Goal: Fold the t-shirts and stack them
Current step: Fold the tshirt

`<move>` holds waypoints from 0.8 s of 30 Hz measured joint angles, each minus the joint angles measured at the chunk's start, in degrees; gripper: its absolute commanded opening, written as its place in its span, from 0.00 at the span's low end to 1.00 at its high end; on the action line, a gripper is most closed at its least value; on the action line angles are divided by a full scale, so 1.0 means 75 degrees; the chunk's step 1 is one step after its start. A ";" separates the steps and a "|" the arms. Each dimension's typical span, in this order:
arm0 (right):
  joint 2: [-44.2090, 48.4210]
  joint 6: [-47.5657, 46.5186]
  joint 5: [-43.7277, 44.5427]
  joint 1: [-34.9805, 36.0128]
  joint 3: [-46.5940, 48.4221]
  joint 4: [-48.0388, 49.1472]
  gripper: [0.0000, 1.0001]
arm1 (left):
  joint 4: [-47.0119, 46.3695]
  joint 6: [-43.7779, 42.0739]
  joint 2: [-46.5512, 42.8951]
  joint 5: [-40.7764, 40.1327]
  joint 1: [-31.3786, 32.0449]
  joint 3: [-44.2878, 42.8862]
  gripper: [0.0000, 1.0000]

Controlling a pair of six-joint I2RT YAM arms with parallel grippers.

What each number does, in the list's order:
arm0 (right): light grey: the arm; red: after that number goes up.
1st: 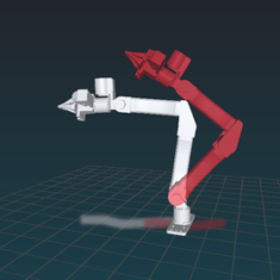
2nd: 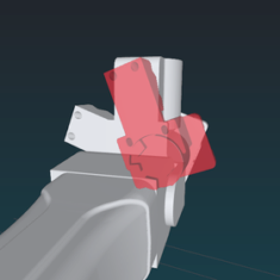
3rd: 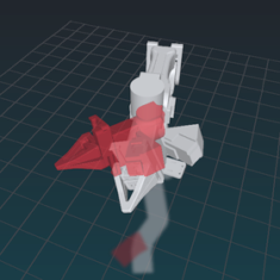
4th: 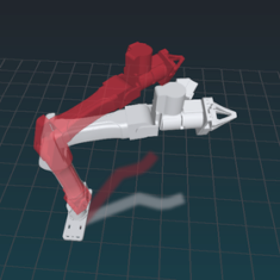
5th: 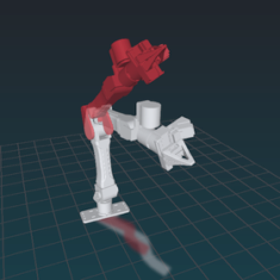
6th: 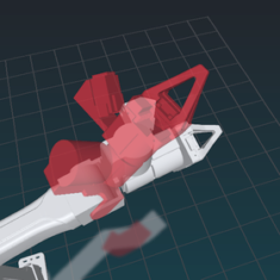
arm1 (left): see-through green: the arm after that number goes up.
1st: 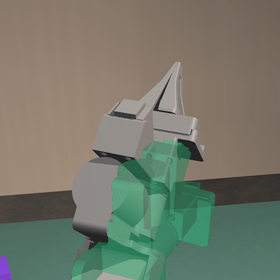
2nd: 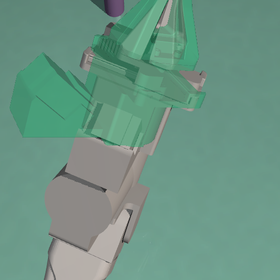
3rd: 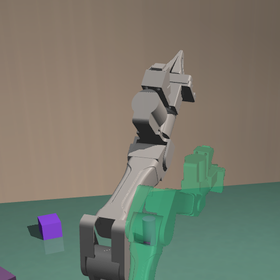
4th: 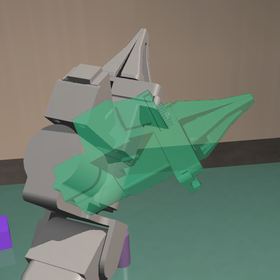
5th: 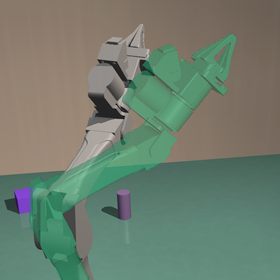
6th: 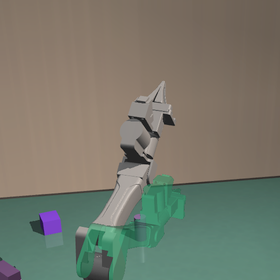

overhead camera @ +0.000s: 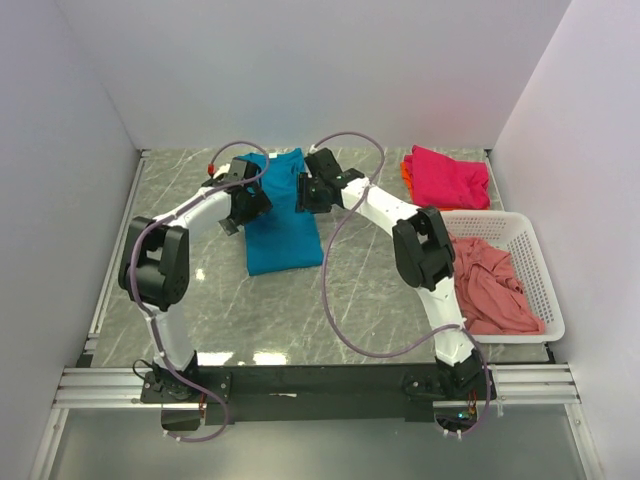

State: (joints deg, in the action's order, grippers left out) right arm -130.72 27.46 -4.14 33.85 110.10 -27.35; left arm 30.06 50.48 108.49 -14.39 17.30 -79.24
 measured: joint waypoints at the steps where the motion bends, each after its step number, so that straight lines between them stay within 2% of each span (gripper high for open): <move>1: 0.0032 -0.0009 0.0009 0.0000 0.0003 -0.0035 0.59 | -0.0003 0.0017 -0.0058 0.0009 -0.0015 0.0009 0.99; 5: 0.0519 0.0035 0.0000 0.0000 -0.0749 0.0137 0.59 | -0.0128 0.0032 -0.0679 0.0172 -0.0035 0.0539 0.99; 12: 0.2830 0.0399 -0.0379 0.0020 -0.4138 0.0816 0.59 | -0.0638 0.0169 -0.2448 0.0918 0.0061 0.2771 0.99; 16: 0.3657 0.0632 -0.0632 0.0067 -0.5461 0.1233 0.59 | -0.0892 0.0323 -0.3214 0.1422 0.0259 0.4138 0.99; 19: 0.3771 0.0769 -0.0781 0.0090 -0.5995 0.1448 0.57 | -0.0930 0.0460 -0.3535 0.1606 0.0344 0.4768 0.83; 24: 0.3695 0.0825 -0.0839 0.0105 -0.6164 0.1580 0.54 | -0.1087 0.0624 -0.3552 0.1556 0.0338 0.4983 0.68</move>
State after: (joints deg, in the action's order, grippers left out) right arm -103.00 33.65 -10.44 34.63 63.88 -15.51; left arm 21.91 55.16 81.84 -2.72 19.84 -41.87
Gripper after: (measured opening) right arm 0.556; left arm 0.734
